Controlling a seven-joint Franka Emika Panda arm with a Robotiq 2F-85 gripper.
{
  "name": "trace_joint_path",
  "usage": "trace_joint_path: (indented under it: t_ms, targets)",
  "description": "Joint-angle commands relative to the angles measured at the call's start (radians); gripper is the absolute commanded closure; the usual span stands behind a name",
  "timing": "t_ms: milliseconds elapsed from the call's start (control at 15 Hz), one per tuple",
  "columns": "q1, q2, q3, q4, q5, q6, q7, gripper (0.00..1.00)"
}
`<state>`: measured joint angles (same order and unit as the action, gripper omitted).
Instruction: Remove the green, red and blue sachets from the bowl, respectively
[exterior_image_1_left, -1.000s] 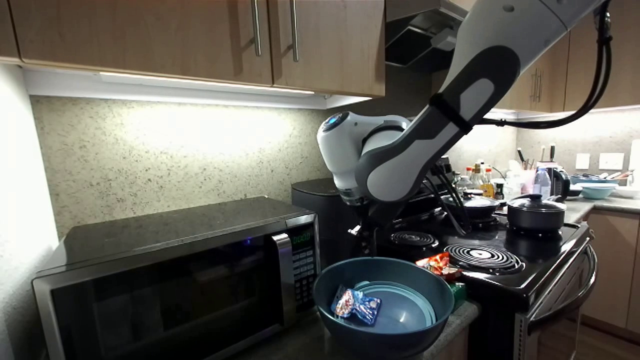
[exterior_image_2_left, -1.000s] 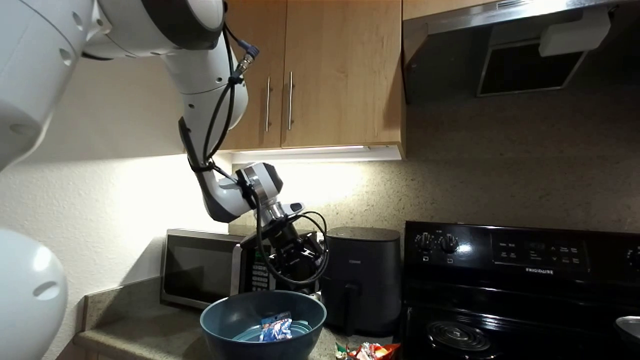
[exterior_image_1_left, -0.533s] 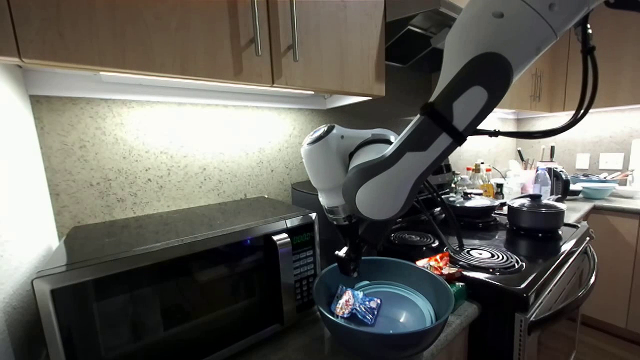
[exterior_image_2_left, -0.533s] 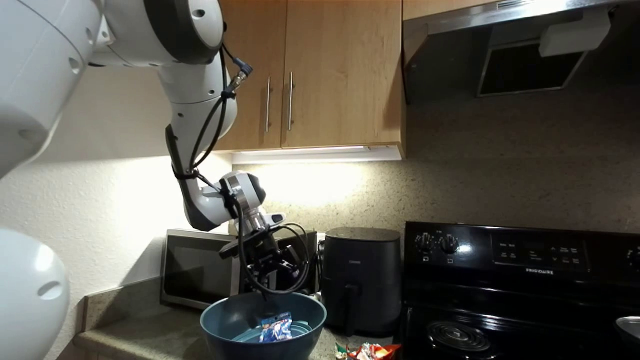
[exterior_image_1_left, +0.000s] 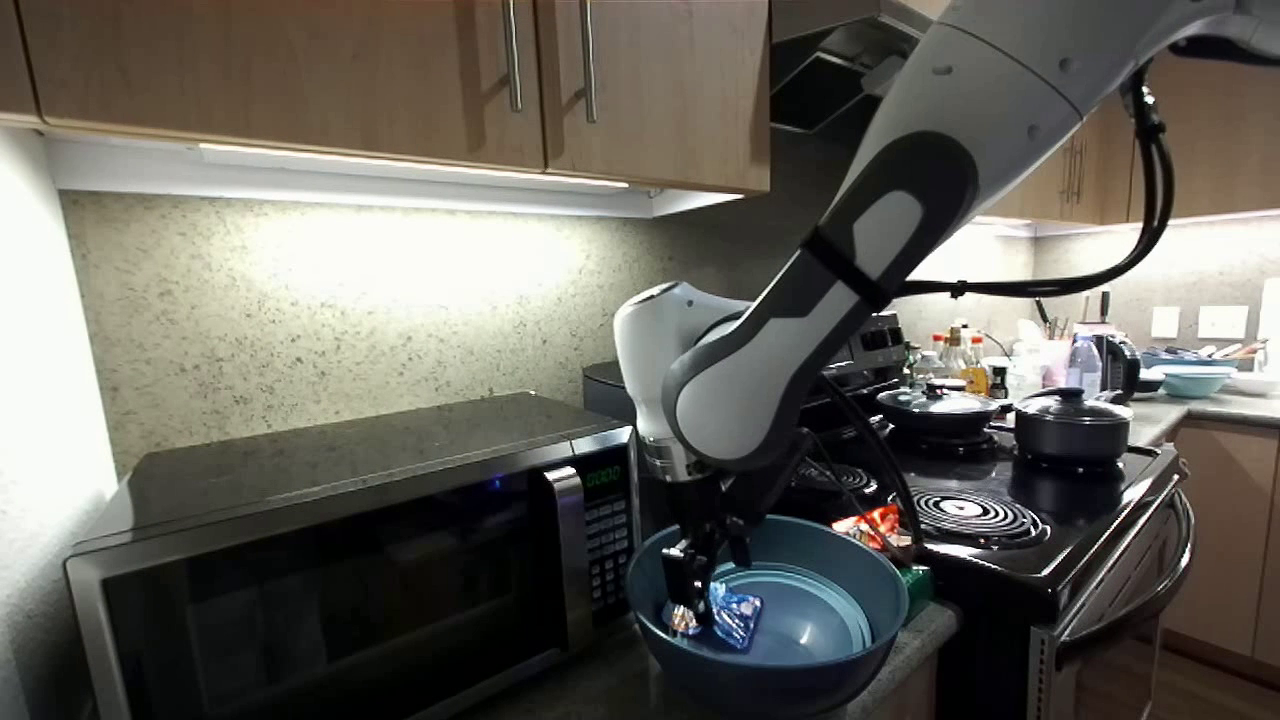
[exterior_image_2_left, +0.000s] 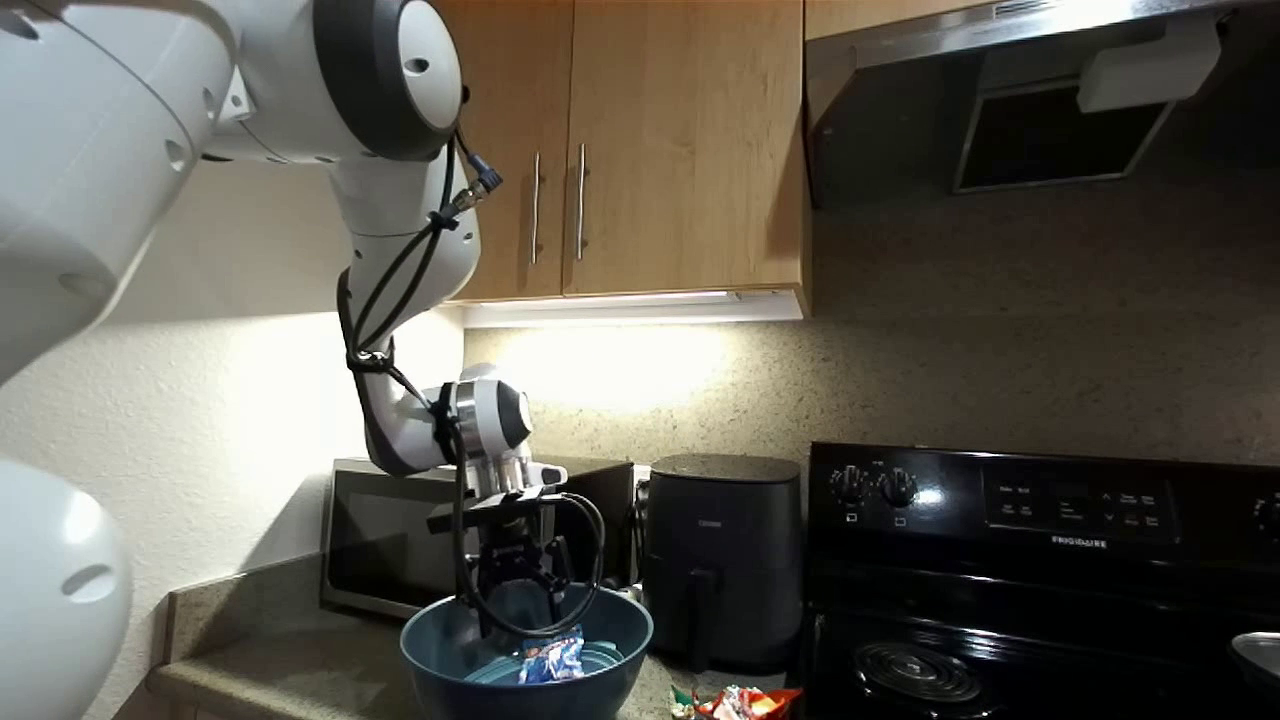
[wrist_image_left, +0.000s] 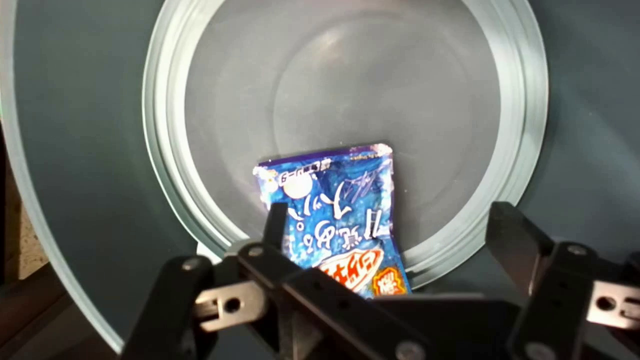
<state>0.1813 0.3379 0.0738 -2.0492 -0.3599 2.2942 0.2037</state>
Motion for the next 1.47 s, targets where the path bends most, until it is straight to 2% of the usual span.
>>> trace_joint_path:
  t_ms: [0,133,200,333,467,933,1267,1400]
  targets:
    - [-0.003,0.034,-0.029,0.002,-0.02,0.012,-0.018,0.0]
    - [-0.007,0.065,-0.042,0.015,-0.024,0.014,-0.033,0.0]
    - [-0.007,0.08,-0.048,0.023,-0.027,0.019,-0.036,0.07]
    - [-0.006,0.113,-0.055,0.048,-0.026,0.024,-0.055,0.33]
    - [-0.01,0.139,-0.059,0.071,-0.014,0.023,-0.075,0.47]
    - [-0.011,0.152,-0.072,0.111,-0.009,0.01,-0.086,0.88]
    - [0.004,0.102,-0.128,0.094,-0.051,-0.002,-0.005,1.0]
    - [0.017,0.065,-0.164,0.072,-0.088,-0.013,0.052,1.0]
